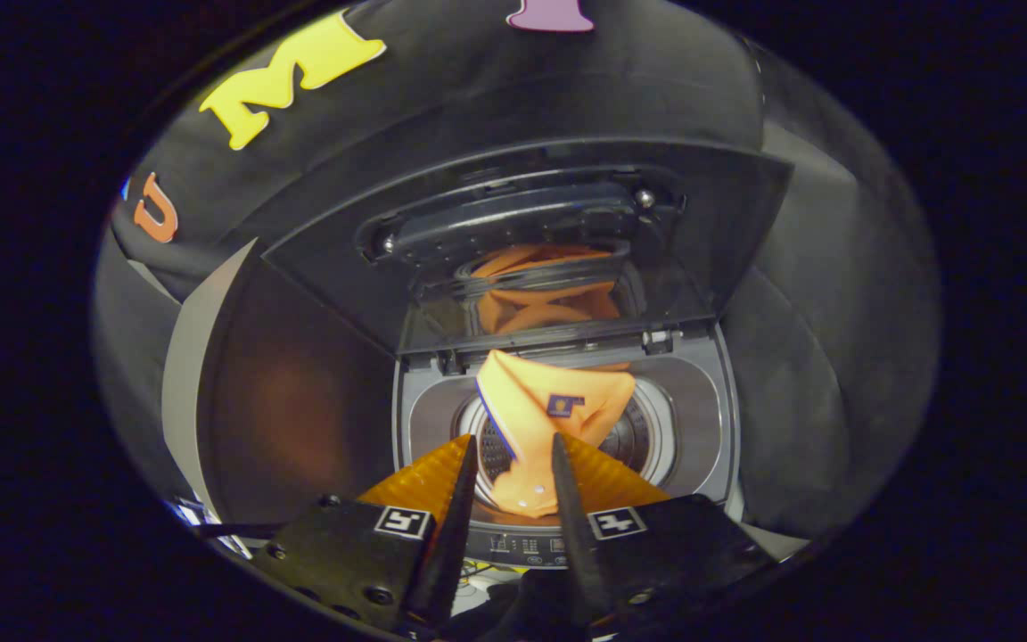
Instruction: Put the clothes into the washing machine and then close the washing machine lid.
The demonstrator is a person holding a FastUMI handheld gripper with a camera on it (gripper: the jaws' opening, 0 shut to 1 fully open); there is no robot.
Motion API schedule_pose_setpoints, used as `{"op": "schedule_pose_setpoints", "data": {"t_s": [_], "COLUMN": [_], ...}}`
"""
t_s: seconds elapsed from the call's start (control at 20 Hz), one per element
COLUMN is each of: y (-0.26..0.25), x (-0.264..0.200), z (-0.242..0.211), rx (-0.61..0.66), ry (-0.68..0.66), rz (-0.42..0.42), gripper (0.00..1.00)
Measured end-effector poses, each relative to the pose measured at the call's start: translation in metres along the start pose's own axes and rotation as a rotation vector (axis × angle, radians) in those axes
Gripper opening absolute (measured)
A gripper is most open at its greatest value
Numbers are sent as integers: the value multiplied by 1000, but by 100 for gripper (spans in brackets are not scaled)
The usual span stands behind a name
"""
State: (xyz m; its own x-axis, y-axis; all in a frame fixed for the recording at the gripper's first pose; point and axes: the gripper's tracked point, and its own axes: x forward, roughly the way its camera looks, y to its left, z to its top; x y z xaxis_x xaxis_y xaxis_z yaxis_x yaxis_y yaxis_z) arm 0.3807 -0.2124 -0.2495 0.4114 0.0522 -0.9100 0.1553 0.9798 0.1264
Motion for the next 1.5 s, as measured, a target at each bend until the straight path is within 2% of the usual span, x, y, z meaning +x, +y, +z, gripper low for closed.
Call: {"op": "schedule_pose_setpoints", "data": {"t_s": [0.1,0.15,0.35,0.55,0.75,1.05,1.35,1.5], "y": [4,6,25,43,49,52,43,38], "x": [-11,-18,-46,-74,-86,-61,-17,-14], "z": [7,12,34,76,127,176,180,179], "rx": [-15,-25,-73,-77,-91,-92,-31,-43], "ry": [-17,-31,-85,-175,-249,-297,-241,-257], "rz": [-3,-2,17,64,44,17,-3,-28], "gripper": [72,77,77,77,77,77,77,77]}}
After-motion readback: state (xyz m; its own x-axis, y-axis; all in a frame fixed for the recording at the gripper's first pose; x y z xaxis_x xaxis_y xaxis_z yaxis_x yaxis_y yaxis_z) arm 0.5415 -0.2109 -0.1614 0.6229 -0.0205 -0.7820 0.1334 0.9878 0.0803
